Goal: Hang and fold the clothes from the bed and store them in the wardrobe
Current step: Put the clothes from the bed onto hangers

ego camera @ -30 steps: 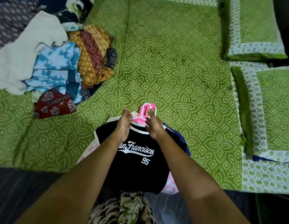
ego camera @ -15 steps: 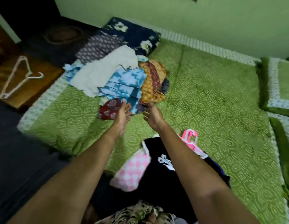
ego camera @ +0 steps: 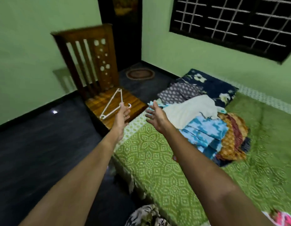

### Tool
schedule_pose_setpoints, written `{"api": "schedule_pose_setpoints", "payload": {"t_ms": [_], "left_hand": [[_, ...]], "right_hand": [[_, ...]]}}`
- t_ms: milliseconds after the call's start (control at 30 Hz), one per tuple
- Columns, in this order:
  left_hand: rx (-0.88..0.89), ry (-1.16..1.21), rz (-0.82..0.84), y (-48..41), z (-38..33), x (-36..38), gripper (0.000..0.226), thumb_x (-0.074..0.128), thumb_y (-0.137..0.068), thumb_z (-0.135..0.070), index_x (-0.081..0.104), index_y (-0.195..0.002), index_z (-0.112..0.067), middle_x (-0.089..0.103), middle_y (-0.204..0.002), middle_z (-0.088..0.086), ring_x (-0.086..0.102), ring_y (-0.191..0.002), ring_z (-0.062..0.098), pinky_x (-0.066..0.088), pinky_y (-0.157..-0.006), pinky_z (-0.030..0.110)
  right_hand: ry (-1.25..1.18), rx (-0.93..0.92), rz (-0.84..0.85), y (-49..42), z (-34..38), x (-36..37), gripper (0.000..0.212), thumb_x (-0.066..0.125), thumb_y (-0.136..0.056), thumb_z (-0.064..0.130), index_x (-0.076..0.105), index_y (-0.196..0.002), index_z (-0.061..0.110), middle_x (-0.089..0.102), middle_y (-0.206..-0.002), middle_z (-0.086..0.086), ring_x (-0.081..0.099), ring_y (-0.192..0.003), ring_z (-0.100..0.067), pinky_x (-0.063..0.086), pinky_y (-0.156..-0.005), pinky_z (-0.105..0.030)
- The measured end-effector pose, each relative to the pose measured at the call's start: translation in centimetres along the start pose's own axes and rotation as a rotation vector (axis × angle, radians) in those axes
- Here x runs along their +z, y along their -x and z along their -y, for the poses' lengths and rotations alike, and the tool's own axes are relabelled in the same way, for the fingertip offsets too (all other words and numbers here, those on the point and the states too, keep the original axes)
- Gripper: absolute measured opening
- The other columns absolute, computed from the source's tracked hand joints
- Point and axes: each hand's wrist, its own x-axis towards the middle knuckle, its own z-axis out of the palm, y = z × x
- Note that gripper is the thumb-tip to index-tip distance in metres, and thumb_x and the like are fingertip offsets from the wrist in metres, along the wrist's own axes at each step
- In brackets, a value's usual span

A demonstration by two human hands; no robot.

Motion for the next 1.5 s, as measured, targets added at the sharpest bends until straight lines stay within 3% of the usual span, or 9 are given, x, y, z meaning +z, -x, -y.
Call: {"api": "schedule_pose_setpoints", "payload": {"t_ms": [300,733,867,933,1033,1100,1200,1333,1500], "left_hand": [[-0.011,0.050,-0.079,-14.1,-4.4,-7.4,0.060,0.023,-0.097,-0.053,0.042,-0.139,-0.015,0.043,-0.143,0.004,0.039,-0.131,0.022,0.025,-0.109,0.040],[-0.136,-0.050,-0.143,-36.9,-3.3,-11.3,0.055,0.026,-0.100,-0.042,0.046,-0.134,-0.005,0.050,-0.135,0.012,0.046,-0.124,0.027,0.032,-0.095,0.033],[-0.145,-0.179,-0.140,-44.3,0.1,-12.9,0.036,0.038,-0.100,-0.034,0.057,-0.114,-0.007,0.060,-0.106,0.008,0.055,-0.096,0.016,0.041,-0.079,0.022],[-0.159,-0.253,-0.119,-47.5,1.9,-13.6,0.018,0.047,-0.097,-0.026,0.059,-0.095,-0.013,0.056,-0.089,0.004,0.052,-0.081,0.014,0.043,-0.076,0.025],[-0.176,-0.478,-0.031,-52.2,6.0,-14.5,0.019,0.056,-0.092,-0.013,0.062,-0.105,0.000,0.062,-0.099,0.016,0.056,-0.095,0.025,0.044,-0.090,0.037],[-0.192,-0.575,-0.017,-54.8,8.7,-14.7,0.021,0.060,-0.088,-0.005,0.063,-0.106,0.005,0.064,-0.105,0.023,0.059,-0.104,0.034,0.044,-0.093,0.038],[-0.188,-0.761,0.043,-56.8,11.9,-14.7,0.021,0.062,-0.086,-0.007,0.065,-0.102,0.006,0.067,-0.100,0.024,0.062,-0.097,0.033,0.045,-0.082,0.034],[-0.228,-0.877,0.079,-58.3,15.8,-15.1,0.026,0.066,-0.085,-0.015,0.066,-0.105,0.002,0.068,-0.099,0.018,0.063,-0.098,0.032,0.048,-0.082,0.036],[-0.264,-0.914,0.073,-58.5,18.3,-15.4,0.026,0.066,-0.085,-0.011,0.060,-0.107,0.001,0.066,-0.100,0.018,0.061,-0.099,0.030,0.040,-0.078,0.028]], "right_hand": [[0.047,0.041,0.037,-14.6,1.8,8.9,0.054,0.033,-0.100,0.044,0.041,-0.137,0.006,0.052,-0.133,-0.016,0.049,-0.122,-0.031,0.034,-0.107,-0.047],[0.171,0.162,-0.147,-36.4,0.2,12.4,0.047,0.035,-0.101,0.039,0.050,-0.128,0.003,0.058,-0.124,-0.015,0.054,-0.116,-0.029,0.044,-0.088,-0.039],[0.264,0.206,-0.256,-43.7,-3.5,12.2,0.042,0.041,-0.099,0.035,0.054,-0.124,0.003,0.061,-0.116,-0.013,0.058,-0.104,-0.027,0.045,-0.075,-0.033],[0.344,0.218,-0.293,-46.8,-5.3,12.4,0.036,0.046,-0.098,0.030,0.060,-0.114,0.001,0.061,-0.105,-0.015,0.055,-0.091,-0.024,0.041,-0.068,-0.031],[0.522,0.200,-0.293,-51.1,-8.8,12.4,0.026,0.050,-0.095,0.020,0.065,-0.105,0.002,0.060,-0.096,-0.010,0.055,-0.090,-0.026,0.039,-0.071,-0.030],[0.719,0.177,-0.255,-53.5,-10.9,12.0,0.026,0.052,-0.093,0.015,0.064,-0.112,0.001,0.064,-0.106,-0.013,0.059,-0.099,-0.029,0.042,-0.076,-0.029],[1.021,0.170,-0.234,-55.9,-13.5,11.0,0.034,0.051,-0.093,0.011,0.055,-0.127,0.004,0.056,-0.128,-0.016,0.056,-0.114,-0.031,0.044,-0.092,-0.033],[1.297,0.143,-0.153,-57.9,-16.4,9.8,0.040,0.047,-0.092,0.003,0.049,-0.132,0.007,0.048,-0.133,-0.015,0.052,-0.116,-0.031,0.045,-0.091,-0.035],[1.593,0.080,-0.069,-58.5,-17.7,9.0,0.042,0.045,-0.093,0.002,0.044,-0.134,0.007,0.039,-0.141,-0.012,0.033,-0.132,-0.030,0.040,-0.097,-0.040]]}}
